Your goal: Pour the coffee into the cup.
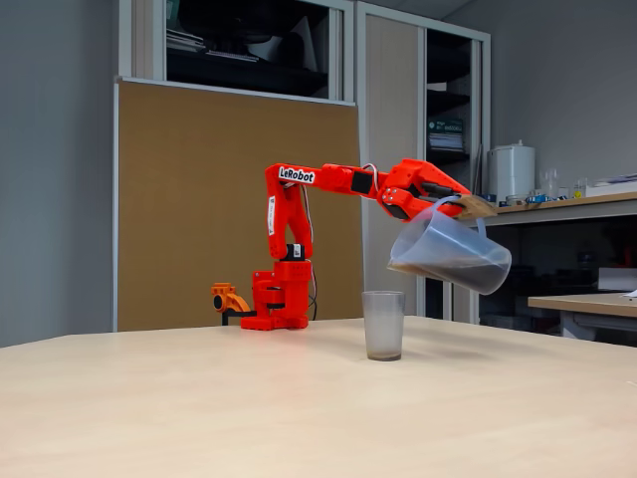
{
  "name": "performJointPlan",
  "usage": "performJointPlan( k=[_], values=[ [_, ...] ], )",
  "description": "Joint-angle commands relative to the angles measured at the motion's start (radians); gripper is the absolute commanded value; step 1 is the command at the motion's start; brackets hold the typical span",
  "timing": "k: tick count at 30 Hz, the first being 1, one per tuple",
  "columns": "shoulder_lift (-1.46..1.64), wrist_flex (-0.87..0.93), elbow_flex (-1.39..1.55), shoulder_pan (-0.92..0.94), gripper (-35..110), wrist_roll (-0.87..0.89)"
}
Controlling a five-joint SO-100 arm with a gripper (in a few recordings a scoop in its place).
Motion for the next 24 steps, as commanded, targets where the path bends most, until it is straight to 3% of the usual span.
performJointPlan(
  k=[1, 24],
  values=[
    [0.044, -0.025, 0.003, -0.005, 0, 0.025],
    [0.034, -0.087, 0.026, -0.003, 0, 0.100]
  ],
)
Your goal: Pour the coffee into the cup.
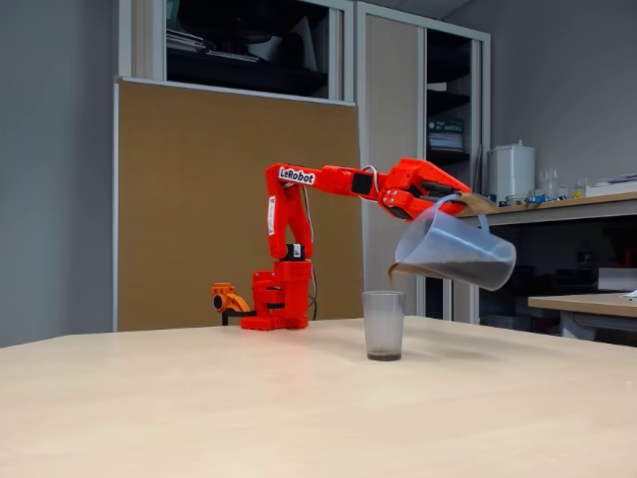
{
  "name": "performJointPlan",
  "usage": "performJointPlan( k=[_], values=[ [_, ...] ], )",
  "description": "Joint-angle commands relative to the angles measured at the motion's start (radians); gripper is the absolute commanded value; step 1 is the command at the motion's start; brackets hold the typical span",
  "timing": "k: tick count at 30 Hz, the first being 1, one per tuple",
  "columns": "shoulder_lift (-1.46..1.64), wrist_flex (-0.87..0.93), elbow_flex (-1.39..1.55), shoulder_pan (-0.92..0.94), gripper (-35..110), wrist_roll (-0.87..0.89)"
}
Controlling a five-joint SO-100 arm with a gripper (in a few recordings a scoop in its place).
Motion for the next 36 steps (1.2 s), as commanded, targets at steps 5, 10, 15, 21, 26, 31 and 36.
performJointPlan(
  k=[5, 10, 15, 21, 26, 31, 36],
  values=[
    [0.037, -0.046, 0.006, -0.003, 0, 0.051],
    [0.037, -0.054, 0.008, -0.002, 0, 0.072],
    [0.037, -0.061, 0.009, -0.002, 0, 0.089],
    [0.038, -0.071, 0.015, -0.002, 0, 0.120],
    [0.040, -0.081, 0.021, -0.002, 0, 0.143],
    [0.041, -0.091, 0.026, 0.002, 0, 0.158],
    [0.043, -0.095, 0.026, 0.003, 0, 0.176]
  ],
)
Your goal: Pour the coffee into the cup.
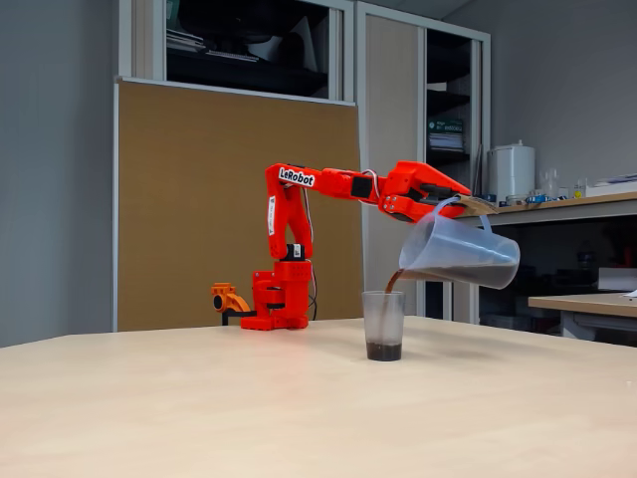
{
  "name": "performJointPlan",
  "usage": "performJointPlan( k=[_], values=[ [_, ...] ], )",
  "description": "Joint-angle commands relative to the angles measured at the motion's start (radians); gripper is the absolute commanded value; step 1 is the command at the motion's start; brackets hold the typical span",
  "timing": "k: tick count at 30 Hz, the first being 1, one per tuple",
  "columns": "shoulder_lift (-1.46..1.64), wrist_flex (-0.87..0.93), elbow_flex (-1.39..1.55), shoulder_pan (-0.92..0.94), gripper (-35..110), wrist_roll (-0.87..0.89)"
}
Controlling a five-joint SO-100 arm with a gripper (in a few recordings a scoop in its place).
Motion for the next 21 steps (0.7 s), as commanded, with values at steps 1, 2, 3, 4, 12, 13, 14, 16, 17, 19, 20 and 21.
performJointPlan(
  k=[1, 2, 3, 4, 12, 13, 14, 16, 17, 19, 20, 21],
  values=[
    [0.041, -0.038, -0.008, 0.003, 0, 0.038],
    [0.041, -0.041, -0.005, 0.003, 0, 0.041],
    [0.041, -0.043, -0.005, 0.005, 0, 0.041],
    [0.041, -0.043, -0.005, 0.005, 0, 0.043],
    [0.044, -0.048, -0.003, 0.008, 0, 0.058],
    [0.044, -0.048, -0.005, 0.008, 0, 0.061],
    [0.044, -0.048, -0.005, 0.009, 0, 0.066],
    [0.044, -0.049, -0.005, 0.009, 0, 0.069],
    [0.044, -0.049, -0.005, 0.009, 0, 0.071],
    [0.044, -0.049, -0.005, 0.011, 0, 0.075],
    [0.044, -0.051, -0.005, 0.011, 0, 0.077],
    [0.044, -0.051, -0.006, 0.011, 0, 0.078]
  ],
)
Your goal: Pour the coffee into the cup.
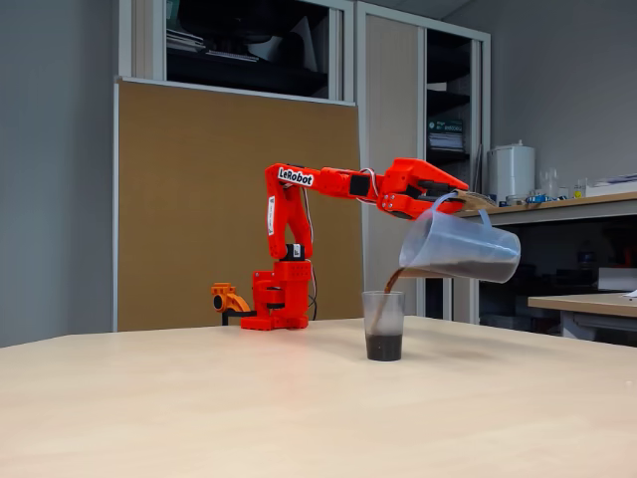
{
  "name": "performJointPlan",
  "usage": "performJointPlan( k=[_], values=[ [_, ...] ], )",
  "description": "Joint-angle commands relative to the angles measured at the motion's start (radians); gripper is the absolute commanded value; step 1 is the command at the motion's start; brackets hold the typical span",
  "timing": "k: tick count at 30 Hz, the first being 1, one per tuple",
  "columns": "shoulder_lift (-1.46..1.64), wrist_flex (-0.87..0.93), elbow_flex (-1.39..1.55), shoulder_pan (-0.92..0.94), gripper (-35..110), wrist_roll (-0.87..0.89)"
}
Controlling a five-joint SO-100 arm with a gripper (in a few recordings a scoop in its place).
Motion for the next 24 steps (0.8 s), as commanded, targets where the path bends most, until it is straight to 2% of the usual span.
performJointPlan(
  k=[1, 24],
  values=[
    [0.046, -0.035, -0.006, -0.003, 0, 0.034],
    [0.046, -0.048, -0.008, 0.012, 0, 0.077]
  ],
)
